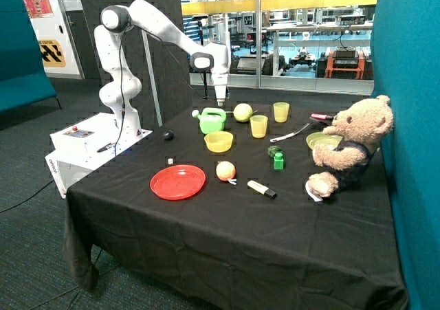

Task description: Roll the dices in the bowl

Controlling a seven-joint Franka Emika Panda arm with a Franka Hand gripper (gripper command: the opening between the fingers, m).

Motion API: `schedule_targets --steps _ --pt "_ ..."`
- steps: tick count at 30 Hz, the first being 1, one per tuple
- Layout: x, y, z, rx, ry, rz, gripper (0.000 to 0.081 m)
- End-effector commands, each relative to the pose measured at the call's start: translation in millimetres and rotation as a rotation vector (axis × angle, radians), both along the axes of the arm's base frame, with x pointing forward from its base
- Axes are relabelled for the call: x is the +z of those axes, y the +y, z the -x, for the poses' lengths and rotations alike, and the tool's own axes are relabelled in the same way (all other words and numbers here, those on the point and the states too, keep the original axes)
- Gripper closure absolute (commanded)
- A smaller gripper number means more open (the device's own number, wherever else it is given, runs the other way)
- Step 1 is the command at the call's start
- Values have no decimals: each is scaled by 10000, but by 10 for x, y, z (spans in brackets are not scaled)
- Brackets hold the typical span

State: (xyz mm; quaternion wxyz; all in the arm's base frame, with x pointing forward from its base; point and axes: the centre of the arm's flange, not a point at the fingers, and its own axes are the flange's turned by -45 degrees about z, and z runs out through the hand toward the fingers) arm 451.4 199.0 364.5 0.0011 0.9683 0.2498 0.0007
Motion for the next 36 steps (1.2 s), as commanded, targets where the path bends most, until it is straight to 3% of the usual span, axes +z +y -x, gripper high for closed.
schedule_targets --steps 1,13,23,36 --pt "426 -256 -195 -189 19 -19 808" --pt "723 -860 -529 -1314 18 -20 808" --pt "725 -1490 -751 -2640 16 -21 808" --pt "719 -1984 -912 -3270 16 -22 808"
